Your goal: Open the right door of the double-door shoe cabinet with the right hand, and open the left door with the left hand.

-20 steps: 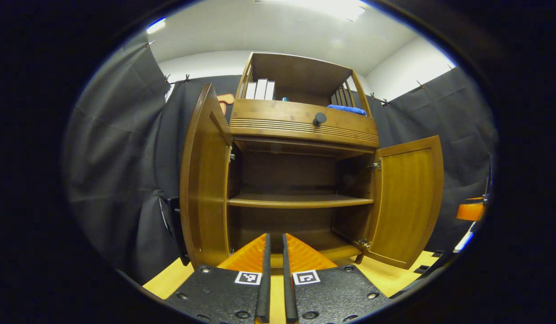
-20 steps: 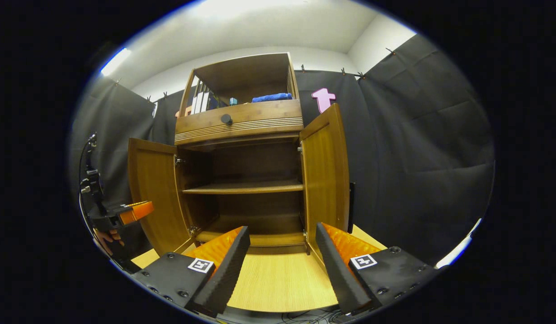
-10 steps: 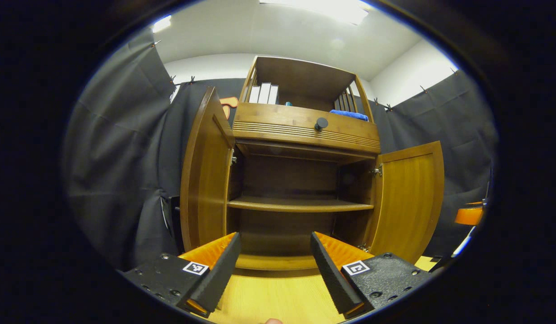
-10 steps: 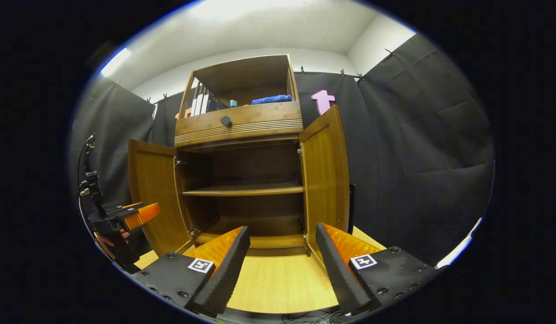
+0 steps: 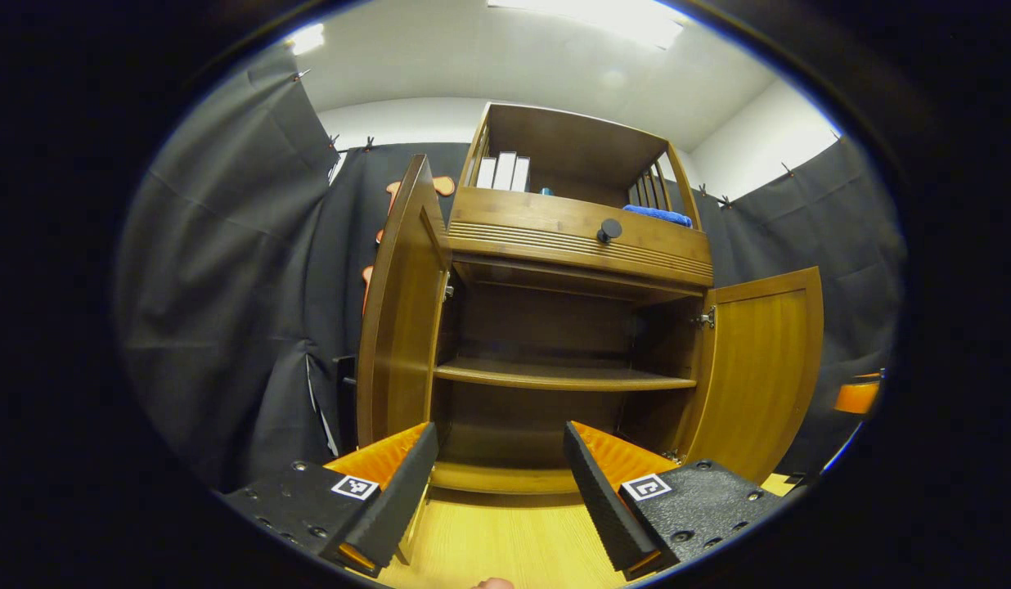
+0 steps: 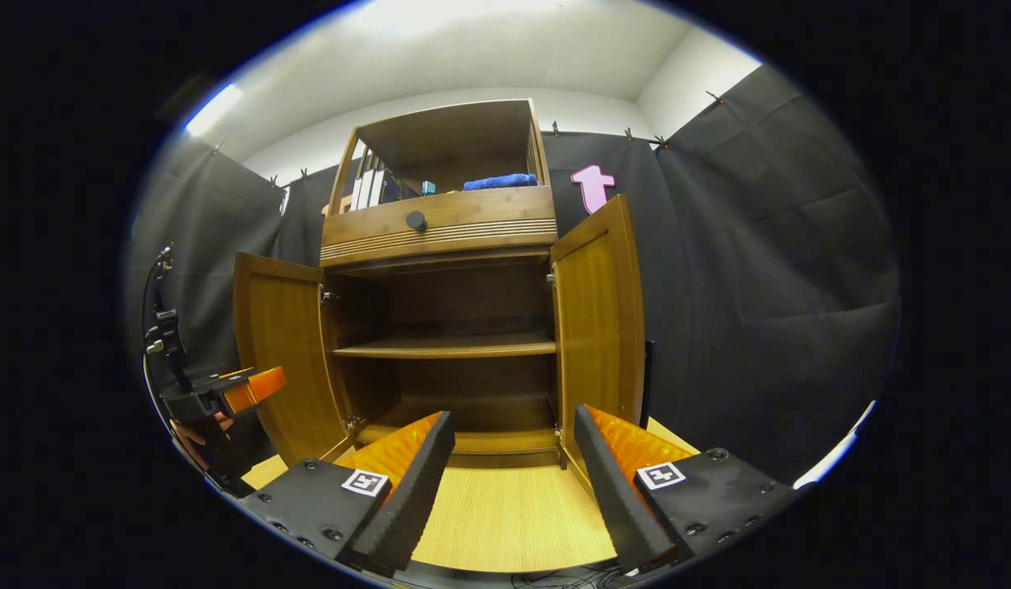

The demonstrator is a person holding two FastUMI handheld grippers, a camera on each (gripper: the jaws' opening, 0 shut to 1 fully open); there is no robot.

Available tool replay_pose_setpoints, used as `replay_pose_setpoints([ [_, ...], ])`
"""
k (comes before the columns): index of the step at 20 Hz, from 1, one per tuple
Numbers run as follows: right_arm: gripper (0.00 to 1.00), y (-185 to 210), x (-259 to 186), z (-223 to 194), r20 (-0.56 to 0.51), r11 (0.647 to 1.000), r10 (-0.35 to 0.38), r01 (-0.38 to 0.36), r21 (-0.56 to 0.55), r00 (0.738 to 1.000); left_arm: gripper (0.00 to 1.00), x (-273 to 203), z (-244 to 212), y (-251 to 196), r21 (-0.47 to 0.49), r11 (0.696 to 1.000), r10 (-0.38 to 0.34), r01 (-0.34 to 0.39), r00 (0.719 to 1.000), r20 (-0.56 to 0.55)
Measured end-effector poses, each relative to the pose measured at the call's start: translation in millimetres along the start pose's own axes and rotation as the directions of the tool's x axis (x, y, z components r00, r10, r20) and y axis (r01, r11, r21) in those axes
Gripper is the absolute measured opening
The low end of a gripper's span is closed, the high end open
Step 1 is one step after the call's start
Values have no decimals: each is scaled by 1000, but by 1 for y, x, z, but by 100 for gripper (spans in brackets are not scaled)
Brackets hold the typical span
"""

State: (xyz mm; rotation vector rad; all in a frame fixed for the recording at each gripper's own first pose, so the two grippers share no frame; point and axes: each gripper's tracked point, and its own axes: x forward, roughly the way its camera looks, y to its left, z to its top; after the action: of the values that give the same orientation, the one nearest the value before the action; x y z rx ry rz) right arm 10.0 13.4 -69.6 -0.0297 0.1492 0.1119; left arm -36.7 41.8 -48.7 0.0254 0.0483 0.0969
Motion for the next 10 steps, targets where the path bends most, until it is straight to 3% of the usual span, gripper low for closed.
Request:
replay_pose_setpoints([
  [1,89,0,0,-1,-2,1000,1,-1,3,1000,89,1,-1,-1,-1,1000,-4,4,1000,-1],
  [2,89,0,-1,-1,-4,1000,2,-2,7,1000,93,1,-1,-2,4,1000,-9,9,1000,-4],
  [3,89,0,-1,-1,-4,1000,1,-1,9,1000,89,0,-1,-3,12,1000,-10,10,1000,-2],
  [10,89,-1,-2,0,-1,1000,-3,3,12,1000,89,0,1,-11,37,999,-30,29,1000,7],
])
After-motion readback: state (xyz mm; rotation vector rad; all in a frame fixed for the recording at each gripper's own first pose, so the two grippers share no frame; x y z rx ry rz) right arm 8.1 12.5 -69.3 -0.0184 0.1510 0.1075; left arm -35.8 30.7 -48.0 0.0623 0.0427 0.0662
